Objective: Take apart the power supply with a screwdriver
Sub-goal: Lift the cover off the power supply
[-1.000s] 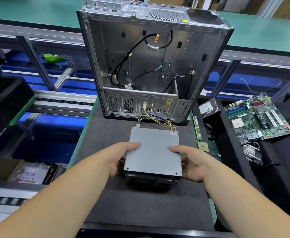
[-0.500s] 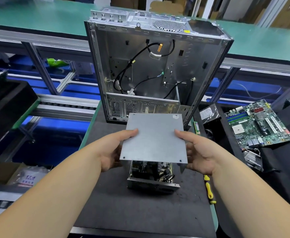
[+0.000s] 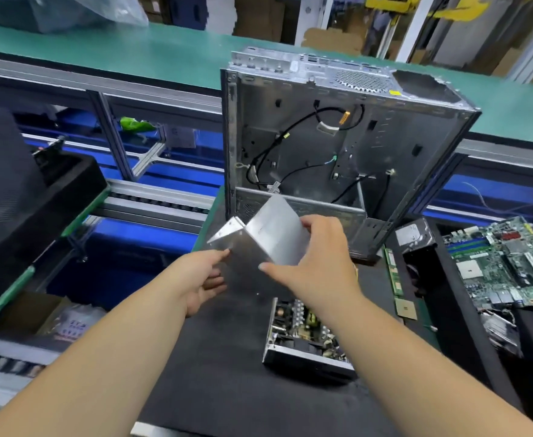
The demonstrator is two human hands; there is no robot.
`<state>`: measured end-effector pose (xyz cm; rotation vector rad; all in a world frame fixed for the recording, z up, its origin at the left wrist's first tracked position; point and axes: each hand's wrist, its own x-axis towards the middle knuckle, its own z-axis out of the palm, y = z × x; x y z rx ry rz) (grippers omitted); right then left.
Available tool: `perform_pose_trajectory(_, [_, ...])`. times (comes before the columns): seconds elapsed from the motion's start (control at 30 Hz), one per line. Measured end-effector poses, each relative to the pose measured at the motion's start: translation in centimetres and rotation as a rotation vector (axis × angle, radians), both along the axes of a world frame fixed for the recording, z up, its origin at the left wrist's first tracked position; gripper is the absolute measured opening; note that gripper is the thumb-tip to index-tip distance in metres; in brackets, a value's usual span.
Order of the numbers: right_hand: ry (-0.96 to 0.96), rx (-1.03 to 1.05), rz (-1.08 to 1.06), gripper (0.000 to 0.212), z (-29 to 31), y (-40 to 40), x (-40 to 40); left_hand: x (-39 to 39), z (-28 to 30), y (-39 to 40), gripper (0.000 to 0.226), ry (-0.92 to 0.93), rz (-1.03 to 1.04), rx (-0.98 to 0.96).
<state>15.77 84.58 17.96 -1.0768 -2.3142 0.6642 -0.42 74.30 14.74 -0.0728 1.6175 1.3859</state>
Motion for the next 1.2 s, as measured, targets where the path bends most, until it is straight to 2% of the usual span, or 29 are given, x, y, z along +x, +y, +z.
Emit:
perform_pose_trajectory(0.1, [-0.024, 0.176, 0.093, 0.085, -1.1, -1.4, -1.9, -1.7, -0.6, -1.0, 0.020, -0.124, 0.117, 0.104])
perform_pose_trajectory(0.17, [-0.047, 0.301, 0.141, 0.085, -2.0, -2.3, -2.9, -2.6, -1.0, -1.6, 0.016, -0.154, 0.139, 0.155])
perform_pose_trajectory(0.33, [-0.108, 0.525, 0.210, 0.083, -4.3, -3.0, -5.0, -4.5, -2.1, -2.4, 0.025, -0.237, 0.096, 0.218])
perform_pose_trajectory(0.4, [-0.161, 0.570, 0.240, 0.084, -4.9, -2.9, -5.7, -5.0, -2.7, -2.4, 0.040, -0.298, 0.061, 0.240])
perform_pose_trajectory(0.47, [-0.229, 0.580, 0.246, 0.090, -5.3, -3.0, -6.2, -5.3, -3.3, -2.4, 0.053, -0.340, 0.039, 0.268])
perform_pose_trajectory(0.6, [-0.330, 0.600, 0.264, 0.098, -6.2, -3.5, -6.6, -5.8, -4.7, -2.3, 0.063, -0.342, -0.007, 0.305])
perform_pose_trajectory(0.7, [-0.333, 0.549, 0.272, 0.084, -6.8, -4.0, -6.6, -5.9, -5.4, -2.5, 0.068, -0.308, -0.035, 0.316])
perform_pose_trajectory(0.8, [-0.242, 0.476, 0.274, 0.046, -7.2, -4.4, -6.6, -6.0, -5.8, -2.8, 0.073, -0.274, -0.050, 0.298])
perform_pose_trajectory(0.83, [-0.227, 0.462, 0.280, 0.040, -7.2, -4.6, -6.6, -6.1, -5.9, -2.9, 0.075, -0.259, -0.068, 0.289])
perform_pose_trajectory(0.97, [-0.296, 0.508, 0.307, 0.043, -7.4, -5.2, -7.5, -6.3, -5.7, -2.7, 0.076, -0.164, -0.137, 0.240])
perform_pose_trajectory(1.2, [-0.304, 0.528, 0.314, 0.045, -7.6, -5.1, -9.0, -6.8, -5.3, -2.8, 0.066, -0.082, -0.145, 0.240])
